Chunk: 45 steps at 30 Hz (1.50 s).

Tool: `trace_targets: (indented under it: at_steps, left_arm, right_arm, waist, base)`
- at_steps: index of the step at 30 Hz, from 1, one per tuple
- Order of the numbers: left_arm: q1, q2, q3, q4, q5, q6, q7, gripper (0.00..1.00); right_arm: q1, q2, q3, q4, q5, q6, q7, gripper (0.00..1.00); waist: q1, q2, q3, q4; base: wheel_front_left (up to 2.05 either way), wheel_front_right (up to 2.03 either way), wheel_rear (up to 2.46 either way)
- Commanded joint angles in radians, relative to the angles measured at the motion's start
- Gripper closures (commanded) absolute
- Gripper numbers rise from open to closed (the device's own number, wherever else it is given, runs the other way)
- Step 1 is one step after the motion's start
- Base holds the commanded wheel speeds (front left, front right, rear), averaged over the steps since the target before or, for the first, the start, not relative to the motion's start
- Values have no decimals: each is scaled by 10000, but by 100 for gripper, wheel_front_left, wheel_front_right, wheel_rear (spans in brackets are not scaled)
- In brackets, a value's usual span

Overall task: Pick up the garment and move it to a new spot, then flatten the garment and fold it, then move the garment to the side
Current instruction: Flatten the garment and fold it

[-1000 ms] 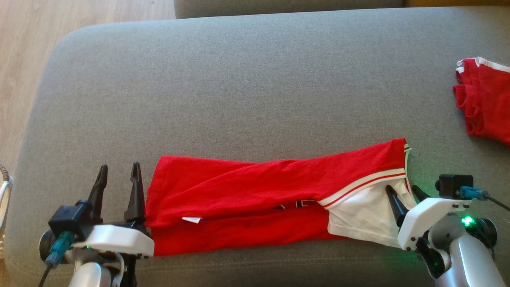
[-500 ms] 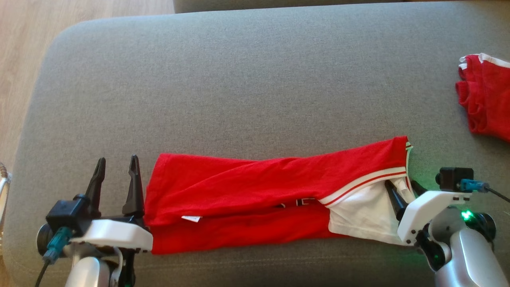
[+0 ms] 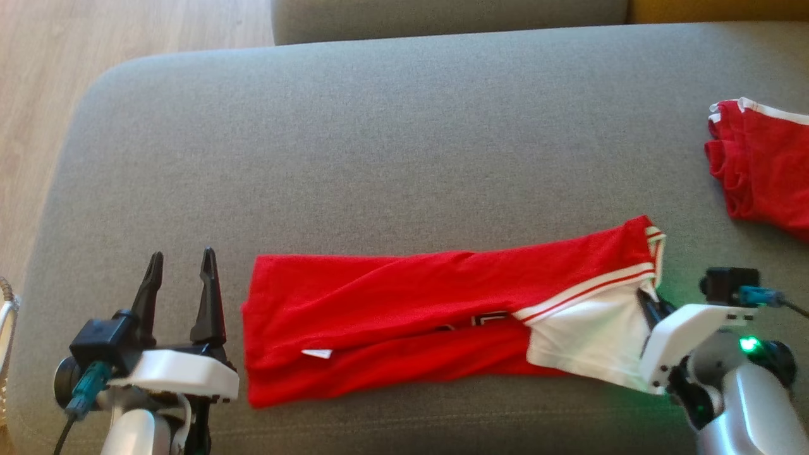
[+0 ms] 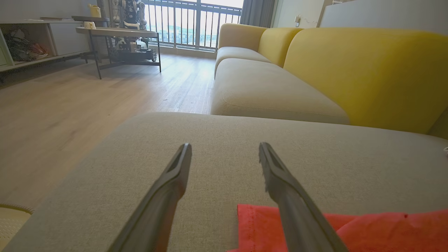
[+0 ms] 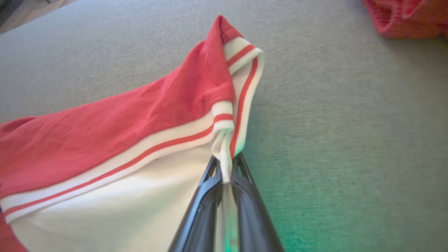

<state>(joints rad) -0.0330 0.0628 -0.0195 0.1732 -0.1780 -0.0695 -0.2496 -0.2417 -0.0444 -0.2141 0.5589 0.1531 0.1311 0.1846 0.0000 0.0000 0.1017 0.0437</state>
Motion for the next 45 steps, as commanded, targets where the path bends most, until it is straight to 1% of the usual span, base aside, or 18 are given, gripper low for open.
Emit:
trace_targets:
  at_steps: [1,5,6,8,11,16,17,26,31,34,38,45]
  left_arm:
    - [-273,42,322,-278,38,9,-122,0]
    - [-213,17,353,-265,5,10,-122,0]
    - [-201,6,381,-258,-14,10,-122,0]
    - [-180,-6,398,-241,-26,12,-122,0]
    - [-136,-25,433,-216,-55,24,-122,0]
    - [29,-52,504,-166,-109,47,-122,0]
    - [29,-52,504,-166,-109,47,-122,0]
    - [311,-90,652,-204,-232,121,-122,0]
    - [310,-104,658,-216,-289,121,-122,0]
    - [310,-110,668,-231,-295,121,-122,0]
    - [336,-114,695,-223,-272,131,-122,0]
    - [390,-118,663,-170,-212,124,-122,0]
  right_arm:
    - [-382,-59,-161,-429,-297,-4,8,100]
    - [-491,-59,-1051,-781,-1050,-4,259,100]
    - [-540,-59,-1396,-995,-1470,-4,372,100]
    - [-569,-59,-1515,-1152,-1636,-4,507,100]
    - [-529,-59,-1366,-1391,-1684,-4,708,100]
    - [-233,-58,-309,-2043,-784,-4,1450,100]
    - [-233,-58,-309,-2043,-784,-4,1450,100]
    - [659,-58,1080,-4583,1884,-4,3556,100]
    - [1029,-58,1962,-5494,3408,-4,4195,100]
    - [1194,-58,2461,-5651,4419,-4,4208,100]
    - [1351,-58,3262,-5506,5609,-4,3947,100]
    - [1216,-58,4783,-4651,7624,-4,2871,100]
  waist:
    - [0,0,-90,-25]
    - [0,0,-186,-35]
    - [0,0,-219,-30]
    - [0,0,-284,-24]
    - [0,0,-412,-30]
    - [0,0,-747,-109]
    - [0,0,-747,-109]
    - [0,0,-1227,-287]
    - [0,0,-1280,-252]
    - [0,0,-1296,-133]
    - [0,0,-1327,109]
    - [0,0,-1329,655]
  base:
    - [0,0,0]
    - [0,0,0]
    - [0,0,0]
    - [0,0,0]
    - [0,0,0]
    - [0,0,0]
    - [0,0,0]
    - [0,0,0]
    - [0,0,0]
    - [0,0,0]
    - [0,0,0]
    - [0,0,0]
